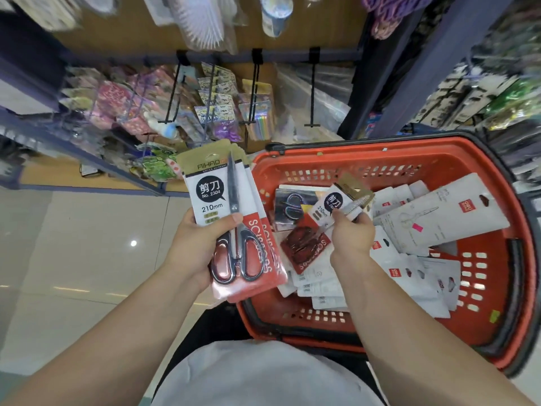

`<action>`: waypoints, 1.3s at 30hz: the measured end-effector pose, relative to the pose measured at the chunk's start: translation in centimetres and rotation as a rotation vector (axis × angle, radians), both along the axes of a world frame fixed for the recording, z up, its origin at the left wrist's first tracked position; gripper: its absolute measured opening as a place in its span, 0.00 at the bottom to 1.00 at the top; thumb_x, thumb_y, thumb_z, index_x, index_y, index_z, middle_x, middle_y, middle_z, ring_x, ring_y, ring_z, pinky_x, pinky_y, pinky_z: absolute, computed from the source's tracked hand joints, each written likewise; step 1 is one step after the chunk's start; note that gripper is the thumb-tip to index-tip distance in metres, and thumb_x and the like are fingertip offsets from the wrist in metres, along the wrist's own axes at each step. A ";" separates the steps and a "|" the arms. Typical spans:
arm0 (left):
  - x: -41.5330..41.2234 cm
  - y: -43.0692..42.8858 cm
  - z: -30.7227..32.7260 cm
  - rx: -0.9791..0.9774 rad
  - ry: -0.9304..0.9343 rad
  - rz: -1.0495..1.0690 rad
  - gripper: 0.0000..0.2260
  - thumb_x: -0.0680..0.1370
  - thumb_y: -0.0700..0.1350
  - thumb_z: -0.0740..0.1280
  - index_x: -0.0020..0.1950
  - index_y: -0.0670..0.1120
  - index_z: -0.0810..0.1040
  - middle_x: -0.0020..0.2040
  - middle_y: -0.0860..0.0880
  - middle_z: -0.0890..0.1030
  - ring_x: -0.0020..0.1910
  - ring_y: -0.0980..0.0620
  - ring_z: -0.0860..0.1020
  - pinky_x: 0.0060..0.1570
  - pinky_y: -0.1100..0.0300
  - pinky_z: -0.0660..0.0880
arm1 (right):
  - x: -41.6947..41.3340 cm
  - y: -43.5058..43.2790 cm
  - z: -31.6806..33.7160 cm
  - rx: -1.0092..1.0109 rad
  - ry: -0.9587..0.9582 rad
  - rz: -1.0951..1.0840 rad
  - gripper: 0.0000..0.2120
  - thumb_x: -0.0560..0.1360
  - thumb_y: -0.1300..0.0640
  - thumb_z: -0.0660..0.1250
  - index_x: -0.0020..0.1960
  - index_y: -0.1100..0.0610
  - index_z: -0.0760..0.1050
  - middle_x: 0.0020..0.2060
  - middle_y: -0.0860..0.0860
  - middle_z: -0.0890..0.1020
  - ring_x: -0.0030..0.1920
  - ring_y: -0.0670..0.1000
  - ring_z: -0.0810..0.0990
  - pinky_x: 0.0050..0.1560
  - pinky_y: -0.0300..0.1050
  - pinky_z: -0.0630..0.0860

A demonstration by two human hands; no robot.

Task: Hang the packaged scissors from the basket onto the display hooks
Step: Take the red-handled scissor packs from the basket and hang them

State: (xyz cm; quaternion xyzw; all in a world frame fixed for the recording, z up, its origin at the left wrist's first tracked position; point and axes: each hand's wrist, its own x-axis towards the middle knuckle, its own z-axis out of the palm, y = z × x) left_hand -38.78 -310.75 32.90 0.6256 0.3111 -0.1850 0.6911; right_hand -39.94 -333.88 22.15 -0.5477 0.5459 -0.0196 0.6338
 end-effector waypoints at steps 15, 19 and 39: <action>4.1 10.1 6.6 -0.289 -0.154 0.052 0.13 0.74 0.36 0.74 0.57 0.47 0.83 0.46 0.46 0.88 0.40 0.48 0.87 0.36 0.53 0.84 | 2.6 8.9 17.2 -0.215 -0.493 0.537 0.07 0.82 0.58 0.69 0.59 0.50 0.82 0.53 0.49 0.88 0.54 0.52 0.87 0.56 0.59 0.84; 5.9 17.3 9.5 -0.355 -0.213 0.005 0.24 0.65 0.40 0.75 0.62 0.46 0.81 0.47 0.46 0.88 0.39 0.47 0.87 0.36 0.52 0.84 | 4.5 16.4 21.0 -0.240 -0.558 0.558 0.08 0.83 0.59 0.68 0.59 0.52 0.83 0.52 0.48 0.89 0.53 0.51 0.88 0.53 0.52 0.84; 18.0 35.3 22.7 -0.443 -0.538 0.078 0.19 0.69 0.42 0.73 0.61 0.46 0.83 0.49 0.42 0.88 0.42 0.44 0.88 0.40 0.48 0.85 | 16.7 34.0 32.0 -0.227 -0.840 0.570 0.11 0.83 0.63 0.65 0.62 0.55 0.80 0.54 0.50 0.88 0.56 0.53 0.87 0.54 0.49 0.84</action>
